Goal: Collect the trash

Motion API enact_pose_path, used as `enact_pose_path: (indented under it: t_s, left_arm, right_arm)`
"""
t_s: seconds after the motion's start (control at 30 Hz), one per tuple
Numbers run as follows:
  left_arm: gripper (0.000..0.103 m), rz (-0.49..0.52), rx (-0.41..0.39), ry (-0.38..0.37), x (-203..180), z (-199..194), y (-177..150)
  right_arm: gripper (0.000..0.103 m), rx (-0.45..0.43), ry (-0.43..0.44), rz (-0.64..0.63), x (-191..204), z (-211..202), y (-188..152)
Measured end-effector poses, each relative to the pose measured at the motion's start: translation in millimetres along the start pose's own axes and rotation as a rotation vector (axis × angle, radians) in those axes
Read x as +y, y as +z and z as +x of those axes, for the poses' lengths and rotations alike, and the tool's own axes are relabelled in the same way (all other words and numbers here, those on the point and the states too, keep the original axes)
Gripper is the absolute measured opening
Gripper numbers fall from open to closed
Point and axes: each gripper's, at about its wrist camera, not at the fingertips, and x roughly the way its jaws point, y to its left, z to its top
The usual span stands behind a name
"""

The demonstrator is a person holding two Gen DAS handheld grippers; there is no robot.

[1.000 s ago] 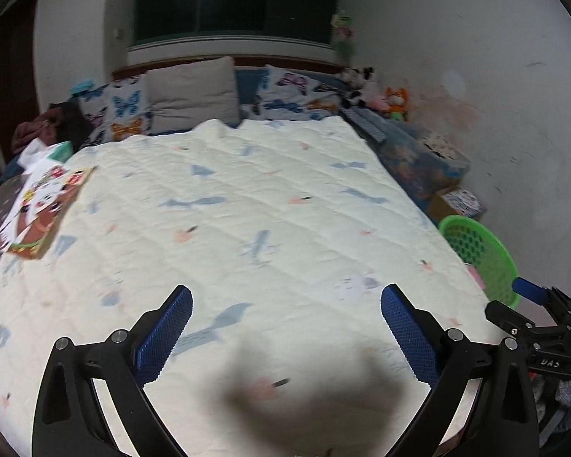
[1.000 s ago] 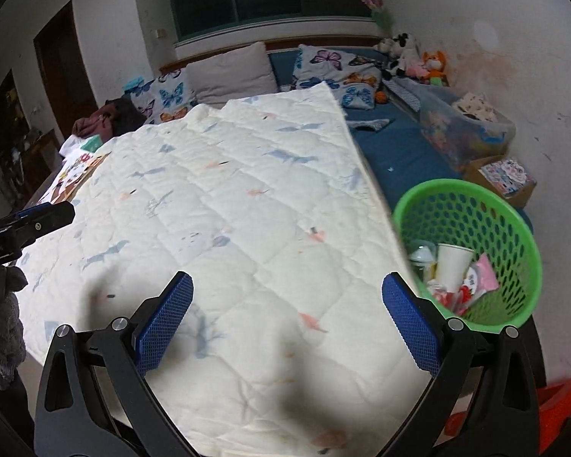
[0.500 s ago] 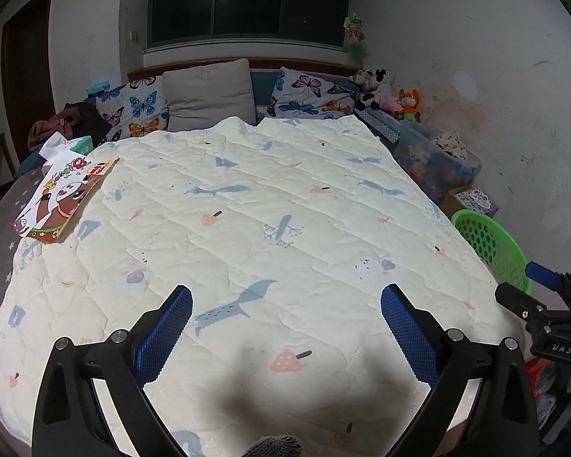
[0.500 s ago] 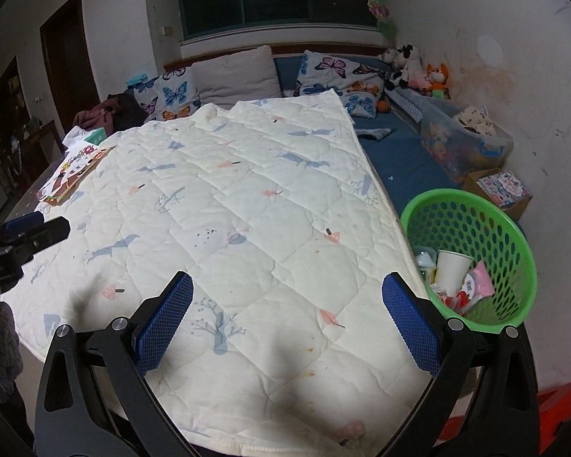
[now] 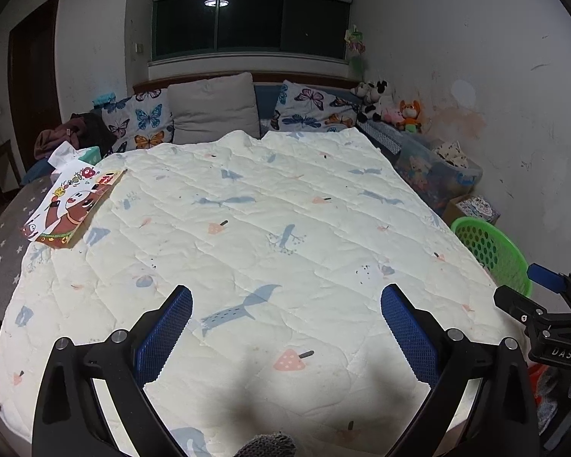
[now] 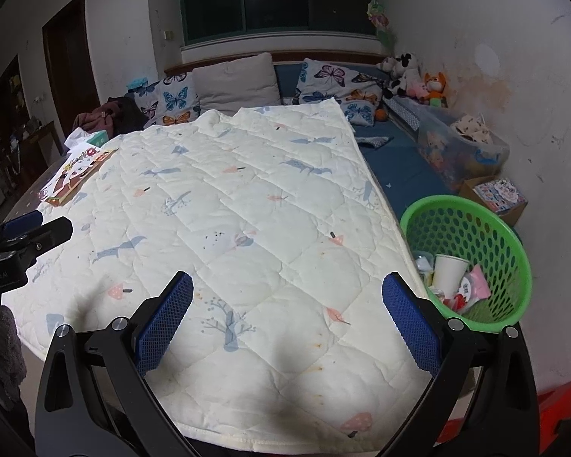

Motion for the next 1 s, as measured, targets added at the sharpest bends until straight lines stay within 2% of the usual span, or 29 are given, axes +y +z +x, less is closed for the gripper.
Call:
enact_pose_path:
  t_s: [0.37,1.0]
  left_arm:
    - [0.096,-0.034,-0.044,0.032,6.4,-12.1,-1.5]
    - [0.096,-0.04,-0.043,0.038,5.1,-16.8,-4.3]
  right_arm:
    - [0.099,-0.058,-0.015,-0.01,4.4,-11.1,-0.7]
    - [0.099,-0.072,0.008,0.014,2.8,-17.0,-0.9]
